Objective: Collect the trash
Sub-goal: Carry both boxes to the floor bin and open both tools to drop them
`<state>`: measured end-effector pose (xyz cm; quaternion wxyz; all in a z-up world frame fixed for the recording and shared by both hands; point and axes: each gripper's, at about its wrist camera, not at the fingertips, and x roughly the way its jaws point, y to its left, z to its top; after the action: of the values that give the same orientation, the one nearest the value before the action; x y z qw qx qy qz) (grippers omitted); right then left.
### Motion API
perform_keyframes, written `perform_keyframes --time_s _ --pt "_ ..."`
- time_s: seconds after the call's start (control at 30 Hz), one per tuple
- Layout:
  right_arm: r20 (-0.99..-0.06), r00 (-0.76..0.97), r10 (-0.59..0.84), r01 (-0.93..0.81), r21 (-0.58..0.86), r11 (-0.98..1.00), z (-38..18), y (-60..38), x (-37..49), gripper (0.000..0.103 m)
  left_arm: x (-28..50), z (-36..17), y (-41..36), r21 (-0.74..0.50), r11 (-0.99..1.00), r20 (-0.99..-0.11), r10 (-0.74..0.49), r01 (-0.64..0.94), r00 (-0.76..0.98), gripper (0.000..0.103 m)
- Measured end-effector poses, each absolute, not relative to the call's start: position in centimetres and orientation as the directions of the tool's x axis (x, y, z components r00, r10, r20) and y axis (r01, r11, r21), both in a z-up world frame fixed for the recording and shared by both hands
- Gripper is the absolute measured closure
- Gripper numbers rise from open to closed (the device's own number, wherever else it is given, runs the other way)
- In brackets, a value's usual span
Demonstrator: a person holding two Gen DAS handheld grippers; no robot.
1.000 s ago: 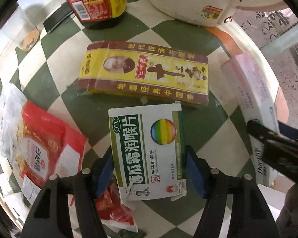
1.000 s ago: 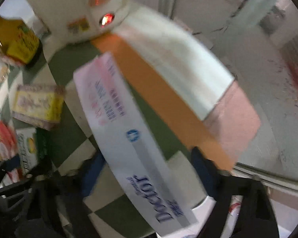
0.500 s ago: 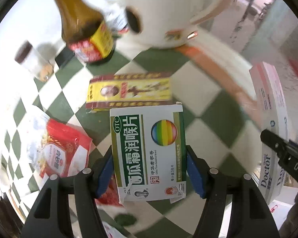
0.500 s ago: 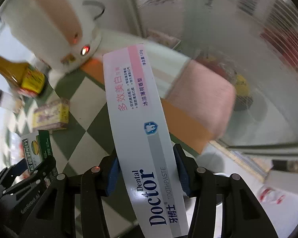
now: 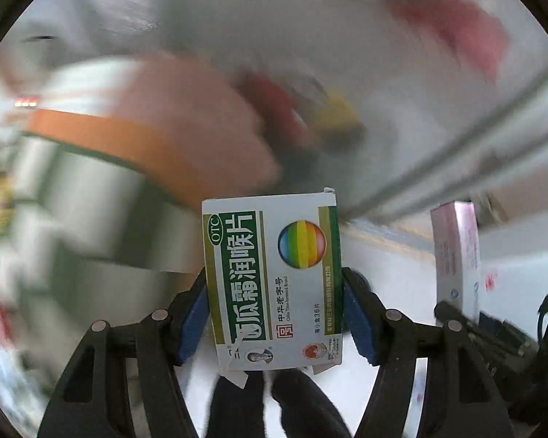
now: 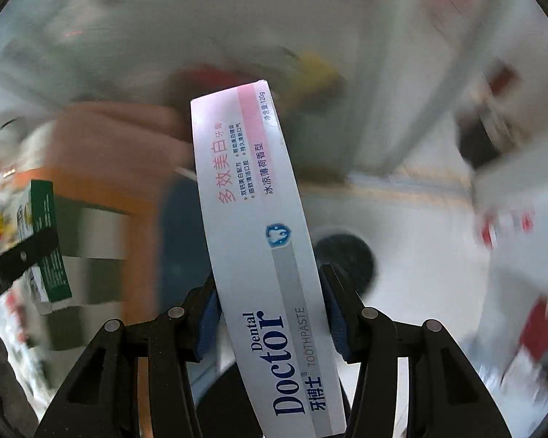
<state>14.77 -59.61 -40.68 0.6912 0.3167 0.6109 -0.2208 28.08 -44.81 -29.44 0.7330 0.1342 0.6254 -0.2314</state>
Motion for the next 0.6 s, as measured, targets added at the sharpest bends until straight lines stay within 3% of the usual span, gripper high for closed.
perform_keyframes --time_s 0.27,0.47,0.53,0.57,0.6 --pt "-0.961 0.018 0.277 0.833 0.168 0.527 -64.3 -64.1 5.7 0.051 21.8 -53.1 -55.9 -0.216 0.763 -0.967 -0.082 0.609 -0.240 0.039" --pt "-0.912 -0.022 0.409 0.853 0.196 0.483 -76.1 -64.8 3.3 0.051 20.7 -66.9 -57.3 -0.292 0.737 -0.896 0.012 0.610 -0.443 0.037" --pt "-0.904 -0.018 0.427 0.856 0.206 0.473 -78.2 -65.1 3.5 0.049 20.5 -68.4 -58.2 -0.281 0.726 -0.897 0.033 0.627 -0.440 0.020" --pt "-0.905 -0.021 0.426 0.854 0.206 0.479 -78.9 -65.1 3.8 0.046 20.1 -68.7 -58.2 -0.270 0.723 -0.902 0.041 0.636 -0.430 0.006" --pt "-0.908 -0.022 0.418 0.850 0.203 0.486 -79.7 -64.5 4.4 0.031 20.0 -69.5 -58.1 -0.263 0.721 -0.905 0.047 0.641 -0.424 0.004"
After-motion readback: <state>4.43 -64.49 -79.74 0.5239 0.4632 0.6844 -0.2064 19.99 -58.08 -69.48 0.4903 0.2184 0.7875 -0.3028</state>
